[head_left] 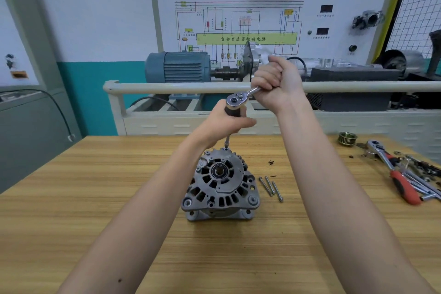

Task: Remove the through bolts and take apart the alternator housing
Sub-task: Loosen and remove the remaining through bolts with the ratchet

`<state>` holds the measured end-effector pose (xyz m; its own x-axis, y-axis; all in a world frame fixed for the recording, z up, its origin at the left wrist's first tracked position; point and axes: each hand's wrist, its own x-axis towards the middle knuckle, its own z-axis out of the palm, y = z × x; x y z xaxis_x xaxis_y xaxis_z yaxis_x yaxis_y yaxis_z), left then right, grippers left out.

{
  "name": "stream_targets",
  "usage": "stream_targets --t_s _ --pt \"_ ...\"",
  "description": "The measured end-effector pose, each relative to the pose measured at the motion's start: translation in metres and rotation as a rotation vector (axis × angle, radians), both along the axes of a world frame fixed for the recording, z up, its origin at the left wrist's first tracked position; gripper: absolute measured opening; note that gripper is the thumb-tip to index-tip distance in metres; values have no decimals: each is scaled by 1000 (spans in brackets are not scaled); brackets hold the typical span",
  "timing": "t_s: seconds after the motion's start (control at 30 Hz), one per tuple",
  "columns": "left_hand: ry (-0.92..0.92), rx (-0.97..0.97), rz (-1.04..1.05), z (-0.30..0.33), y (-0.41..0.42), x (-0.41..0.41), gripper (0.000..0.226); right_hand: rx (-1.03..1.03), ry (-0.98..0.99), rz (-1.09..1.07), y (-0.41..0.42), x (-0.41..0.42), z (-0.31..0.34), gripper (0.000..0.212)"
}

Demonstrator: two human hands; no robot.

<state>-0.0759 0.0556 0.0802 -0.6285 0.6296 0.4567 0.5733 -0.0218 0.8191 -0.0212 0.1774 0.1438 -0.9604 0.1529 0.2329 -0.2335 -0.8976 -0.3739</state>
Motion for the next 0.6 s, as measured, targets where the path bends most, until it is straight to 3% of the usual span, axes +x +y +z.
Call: stream_targets --t_s 0.1,0.23,0.33,0.43,0.53,0.6 --pt "9 50 105 -4 6 1 42 -67 36 -100 -4 7 -10 56" --pt "-57 150 311 -4 16 1 23 -167 131 -375 -22 21 -32 58" --pt "-70 159 334 -2 20 2 20 -174 159 -455 -28 27 -37 59" --pt "-24 61 190 -3 9 -1 33 -127 102 -303 -13 19 -25 59" --pt "7 -16 8 -4 -2 -2 41 32 69 13 0 7 -8 57" --pt "17 -36 1 -5 -1 0 41 107 62 128 3 -2 -3 58"
